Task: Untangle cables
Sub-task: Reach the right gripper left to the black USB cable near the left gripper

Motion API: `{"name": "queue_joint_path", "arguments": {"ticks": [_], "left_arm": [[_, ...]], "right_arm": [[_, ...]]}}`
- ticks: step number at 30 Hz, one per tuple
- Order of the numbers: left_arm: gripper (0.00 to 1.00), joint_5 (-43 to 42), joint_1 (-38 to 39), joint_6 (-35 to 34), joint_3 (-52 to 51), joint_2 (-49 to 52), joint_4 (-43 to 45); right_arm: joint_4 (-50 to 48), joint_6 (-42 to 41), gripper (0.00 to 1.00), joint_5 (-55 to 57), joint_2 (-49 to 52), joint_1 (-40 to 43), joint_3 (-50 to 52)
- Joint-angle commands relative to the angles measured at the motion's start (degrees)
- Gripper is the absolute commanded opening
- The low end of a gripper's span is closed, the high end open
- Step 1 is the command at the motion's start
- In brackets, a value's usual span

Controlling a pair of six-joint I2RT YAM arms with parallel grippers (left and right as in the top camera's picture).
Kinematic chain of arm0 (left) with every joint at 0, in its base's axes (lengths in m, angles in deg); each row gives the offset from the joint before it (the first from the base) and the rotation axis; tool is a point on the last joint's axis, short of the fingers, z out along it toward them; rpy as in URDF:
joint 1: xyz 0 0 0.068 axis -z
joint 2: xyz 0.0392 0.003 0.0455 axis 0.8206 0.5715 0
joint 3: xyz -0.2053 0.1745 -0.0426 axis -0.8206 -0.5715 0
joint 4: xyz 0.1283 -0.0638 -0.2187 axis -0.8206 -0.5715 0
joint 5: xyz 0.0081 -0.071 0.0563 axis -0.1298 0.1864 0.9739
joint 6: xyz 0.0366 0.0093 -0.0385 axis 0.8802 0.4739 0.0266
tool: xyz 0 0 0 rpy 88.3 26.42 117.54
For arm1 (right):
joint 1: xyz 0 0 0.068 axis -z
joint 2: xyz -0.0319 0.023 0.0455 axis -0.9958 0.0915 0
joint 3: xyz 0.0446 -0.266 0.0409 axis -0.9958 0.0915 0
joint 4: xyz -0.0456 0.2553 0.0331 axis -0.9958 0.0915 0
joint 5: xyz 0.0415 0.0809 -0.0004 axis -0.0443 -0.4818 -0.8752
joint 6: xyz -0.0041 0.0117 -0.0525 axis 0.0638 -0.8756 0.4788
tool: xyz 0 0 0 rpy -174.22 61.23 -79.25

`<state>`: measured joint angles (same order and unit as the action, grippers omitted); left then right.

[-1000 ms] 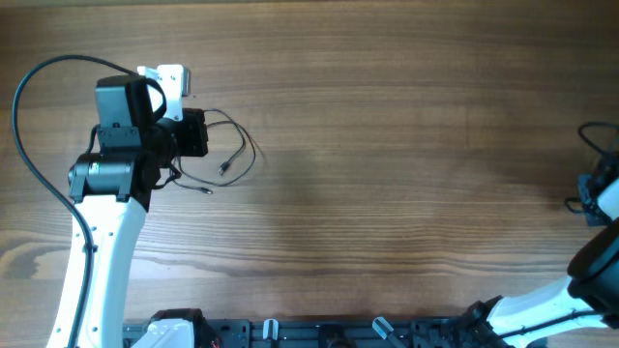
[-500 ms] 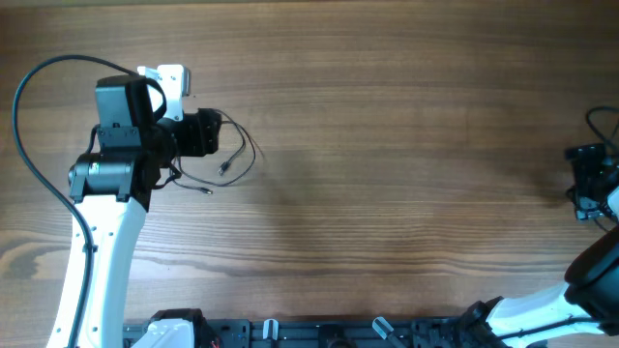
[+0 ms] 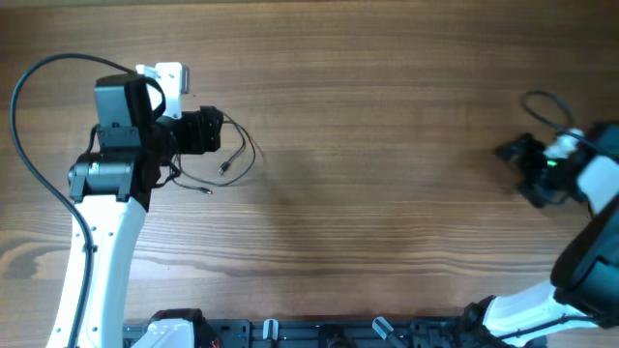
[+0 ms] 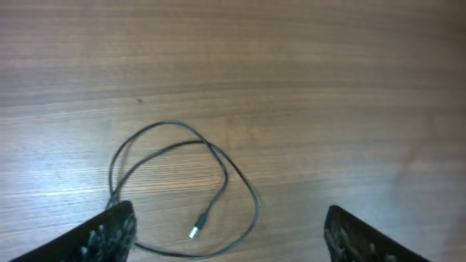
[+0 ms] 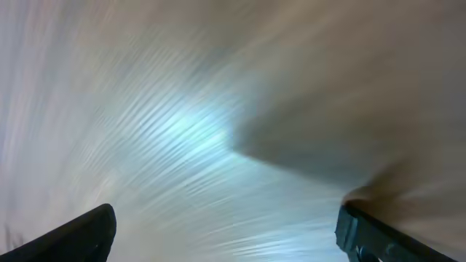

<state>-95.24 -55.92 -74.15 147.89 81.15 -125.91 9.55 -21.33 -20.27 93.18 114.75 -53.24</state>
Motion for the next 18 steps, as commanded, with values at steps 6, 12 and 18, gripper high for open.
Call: {"name": "queue_joint_path", "arguments": {"ticks": [6,12,18], "left_arm": [[0.96,10.0,-1.1,-6.3,0.2,2.3,0.5],[0.98,14.7,-7.8,-14.1,0.2,2.1,1.8],[0.96,5.3,-18.3,-16.9,0.2,1.6,1.8]], "right_arm": [[-3.8,9.8,1.0,-5.4,4.3,-33.1,3.5],[-11.9,7.3,1.0,-5.5,4.3,-49.5,3.5],[-19.8,2.7,1.0,-7.5,4.3,-59.3,3.5]]}}
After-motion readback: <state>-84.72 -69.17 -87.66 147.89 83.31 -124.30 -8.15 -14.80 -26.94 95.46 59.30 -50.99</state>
